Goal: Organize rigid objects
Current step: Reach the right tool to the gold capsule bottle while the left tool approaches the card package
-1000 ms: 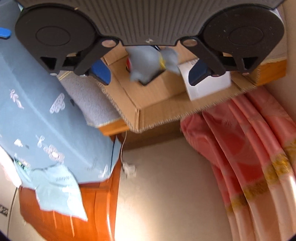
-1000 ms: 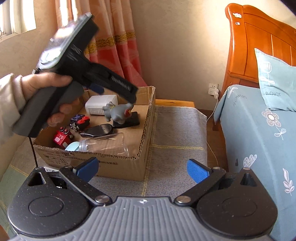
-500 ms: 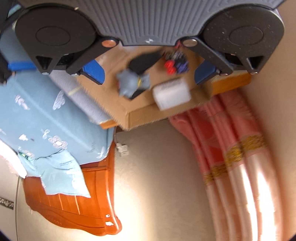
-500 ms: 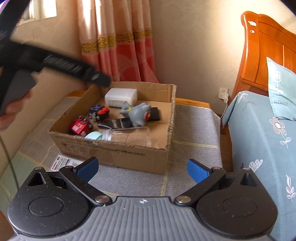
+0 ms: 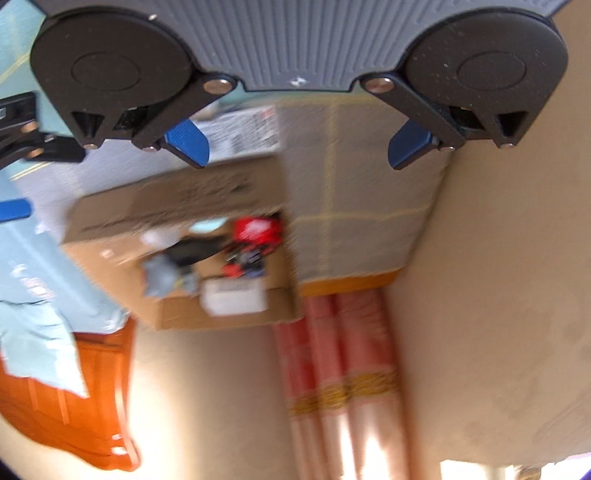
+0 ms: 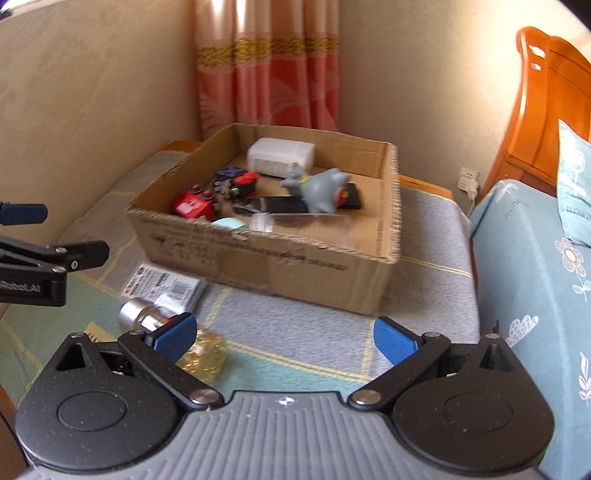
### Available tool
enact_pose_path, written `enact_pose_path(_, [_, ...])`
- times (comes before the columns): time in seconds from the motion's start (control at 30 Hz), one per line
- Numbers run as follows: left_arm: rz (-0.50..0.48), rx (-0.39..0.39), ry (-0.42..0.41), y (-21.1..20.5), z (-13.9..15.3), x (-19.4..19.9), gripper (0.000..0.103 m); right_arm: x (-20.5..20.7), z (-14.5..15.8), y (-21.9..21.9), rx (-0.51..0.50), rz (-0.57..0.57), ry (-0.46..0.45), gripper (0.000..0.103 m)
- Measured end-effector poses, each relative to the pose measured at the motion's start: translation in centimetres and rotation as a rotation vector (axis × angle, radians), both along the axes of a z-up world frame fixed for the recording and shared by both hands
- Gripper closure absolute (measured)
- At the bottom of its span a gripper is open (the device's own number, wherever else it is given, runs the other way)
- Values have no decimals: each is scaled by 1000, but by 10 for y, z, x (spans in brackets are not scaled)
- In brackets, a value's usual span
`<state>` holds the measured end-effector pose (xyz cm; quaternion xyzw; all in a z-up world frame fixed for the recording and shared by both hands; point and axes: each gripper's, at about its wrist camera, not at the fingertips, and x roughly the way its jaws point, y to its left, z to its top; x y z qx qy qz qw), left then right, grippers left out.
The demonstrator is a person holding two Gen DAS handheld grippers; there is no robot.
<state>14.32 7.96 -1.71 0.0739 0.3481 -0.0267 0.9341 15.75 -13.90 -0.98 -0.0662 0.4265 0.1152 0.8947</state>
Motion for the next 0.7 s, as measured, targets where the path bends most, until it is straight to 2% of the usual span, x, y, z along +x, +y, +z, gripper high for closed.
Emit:
enact_pose_path(0.1, [55, 52, 9, 16, -11, -2, 1, -2, -1, 18, -14, 48, -1, 0])
enact_pose_path(0.3, [146, 1, 21, 56, -17, -7, 1, 4, -13, 70, -74, 133, 5, 0])
enact_pose_path(0.53, [141, -54, 34, 70, -24, -14, 1, 15, -38, 118, -130, 134, -3, 0])
enact_pose_path(0.63, [119, -71, 38, 67, -25, -14, 1, 19, -46, 119, -147, 98, 15, 0])
enact_pose_path(0.7, [99, -98, 40, 65, -26, -13, 1, 21, -46, 110, -117, 68, 39, 0])
